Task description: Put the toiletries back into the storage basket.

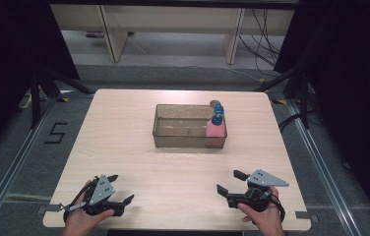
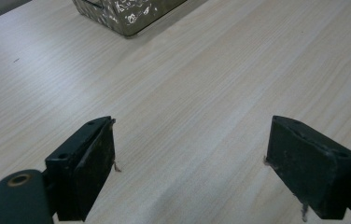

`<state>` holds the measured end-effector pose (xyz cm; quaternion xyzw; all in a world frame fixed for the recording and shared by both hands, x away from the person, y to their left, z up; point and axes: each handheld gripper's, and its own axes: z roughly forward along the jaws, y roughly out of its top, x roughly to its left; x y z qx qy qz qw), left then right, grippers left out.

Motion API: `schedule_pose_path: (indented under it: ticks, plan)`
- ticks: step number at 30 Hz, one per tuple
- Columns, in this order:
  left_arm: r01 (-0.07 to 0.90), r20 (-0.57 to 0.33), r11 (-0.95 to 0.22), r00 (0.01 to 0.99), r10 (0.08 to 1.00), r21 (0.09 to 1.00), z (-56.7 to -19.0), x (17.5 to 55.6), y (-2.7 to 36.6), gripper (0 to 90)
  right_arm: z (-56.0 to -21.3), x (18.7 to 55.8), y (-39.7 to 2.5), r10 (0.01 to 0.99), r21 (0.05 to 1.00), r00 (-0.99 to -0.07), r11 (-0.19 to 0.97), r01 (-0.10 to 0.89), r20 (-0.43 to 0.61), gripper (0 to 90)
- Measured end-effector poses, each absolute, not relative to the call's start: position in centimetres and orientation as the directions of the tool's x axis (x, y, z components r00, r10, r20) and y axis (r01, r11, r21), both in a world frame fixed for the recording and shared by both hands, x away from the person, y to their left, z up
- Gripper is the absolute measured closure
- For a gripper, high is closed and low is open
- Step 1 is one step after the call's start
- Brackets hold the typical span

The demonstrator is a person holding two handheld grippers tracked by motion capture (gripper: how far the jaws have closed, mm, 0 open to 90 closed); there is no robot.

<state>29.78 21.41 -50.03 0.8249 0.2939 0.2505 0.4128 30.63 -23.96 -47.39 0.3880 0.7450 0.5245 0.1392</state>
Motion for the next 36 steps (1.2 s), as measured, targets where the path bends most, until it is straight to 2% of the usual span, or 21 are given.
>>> schedule_pose_path:
  ticks: [1,2,3,4,5,9,10,15,16,17,18,19,21,23,24,25,26,28,34,35,36]
  plan:
    - [0.277,0.172,-0.488,0.702,0.691,0.828,-50.0,29.8,21.4,14.9,-47.4,30.6,-24.2,0.728,0.892,-0.664,0.170,0.418,0.172,15.5]
    - [0.277,0.170,-0.485,0.702,0.692,0.829,-50.0,29.8,21.4,15.0,-47.4,30.4,-24.1,0.730,0.880,-0.653,0.155,0.449,0.204,15.5]
    - [0.278,0.169,-0.484,0.702,0.692,0.829,-50.0,29.8,21.4,15.0,-47.5,30.5,-24.3,0.727,0.889,-0.664,0.172,0.423,0.175,15.5]
    - [0.278,0.169,-0.485,0.703,0.691,0.829,-50.0,29.8,21.4,14.9,-47.6,30.3,-24.1,0.726,0.888,-0.656,0.142,0.437,0.206,15.5]
    - [0.278,0.170,-0.486,0.703,0.691,0.828,-50.0,29.8,21.4,14.9,-47.6,30.4,-24.3,0.730,0.897,-0.662,0.164,0.409,0.169,15.5]
    - [0.279,0.183,-0.508,0.708,0.682,0.815,-50.0,29.8,21.5,14.9,-47.7,30.1,-24.3,0.725,0.887,-0.664,0.171,0.428,0.180,15.5]
    - [0.278,0.183,-0.508,0.709,0.681,0.815,-50.0,29.8,21.5,15.0,-47.6,29.8,-24.2,0.730,0.873,-0.649,0.156,0.463,0.214,15.5]
    - [0.273,0.186,-0.498,0.700,0.690,0.823,-50.1,29.8,21.4,15.0,-47.9,29.7,-24.5,0.727,0.887,-0.666,0.187,0.422,0.163,15.5]
    - [0.271,0.186,-0.506,0.708,0.681,0.819,-50.0,29.8,21.5,15.0,-48.0,29.5,-24.3,0.729,0.886,-0.656,0.155,0.436,0.196,15.5]
    - [0.274,0.181,-0.499,0.706,0.685,0.822,-50.0,29.8,21.4,14.9,-48.0,29.5,-24.5,0.728,0.881,-0.664,0.187,0.435,0.173,15.5]
    - [0.273,0.182,-0.500,0.706,0.684,0.822,-50.0,29.8,21.5,14.9,-48.0,29.1,-24.4,0.733,0.862,-0.645,0.166,0.480,0.217,15.5]
    - [0.276,0.179,-0.507,0.714,0.677,0.816,-50.0,29.8,21.5,15.0,-48.2,29.4,-24.5,0.730,0.882,-0.660,0.182,0.435,0.175,15.5]
    - [0.279,0.182,-0.507,0.708,0.682,0.815,-50.0,29.8,21.5,14.9,-48.1,29.0,-24.4,0.730,0.865,-0.647,0.161,0.476,0.220,15.5]
    - [0.275,0.184,-0.500,0.701,0.689,0.822,-50.0,29.8,21.5,15.0,-48.2,29.1,-24.7,0.727,0.878,-0.665,0.192,0.438,0.173,15.5]
    - [0.274,0.187,-0.500,0.698,0.691,0.822,-50.1,29.8,21.5,15.0,-48.3,28.8,-24.4,0.725,0.872,-0.652,0.151,0.466,0.223,15.5]
    - [0.274,0.187,-0.500,0.699,0.690,0.821,-50.1,29.8,21.5,15.0,-48.4,28.9,-24.6,0.723,0.879,-0.665,0.178,0.442,0.188,15.5]
    - [0.273,0.188,-0.501,0.699,0.690,0.821,-50.1,29.8,21.5,15.0,-48.3,28.6,-24.5,0.728,0.863,-0.650,0.168,0.477,0.218,15.5]
    - [0.276,0.183,-0.502,0.704,0.686,0.819,-50.0,29.8,21.5,15.0,-48.5,28.6,-24.7,0.725,0.875,-0.665,0.191,0.445,0.180,15.5]
    - [0.276,0.183,-0.503,0.704,0.686,0.819,-50.0,29.8,21.5,14.9,-48.7,28.1,-24.6,0.729,0.872,-0.660,0.192,0.451,0.181,15.5]
    - [0.279,0.182,-0.506,0.708,0.683,0.816,-50.0,29.8,21.5,14.9,-48.6,27.9,-24.5,0.726,0.862,-0.656,0.182,0.474,0.207,15.5]
    - [0.278,0.182,-0.505,0.707,0.683,0.817,-50.0,29.8,21.5,14.9,-48.7,28.0,-24.7,0.726,0.870,-0.664,0.200,0.450,0.177,15.5]
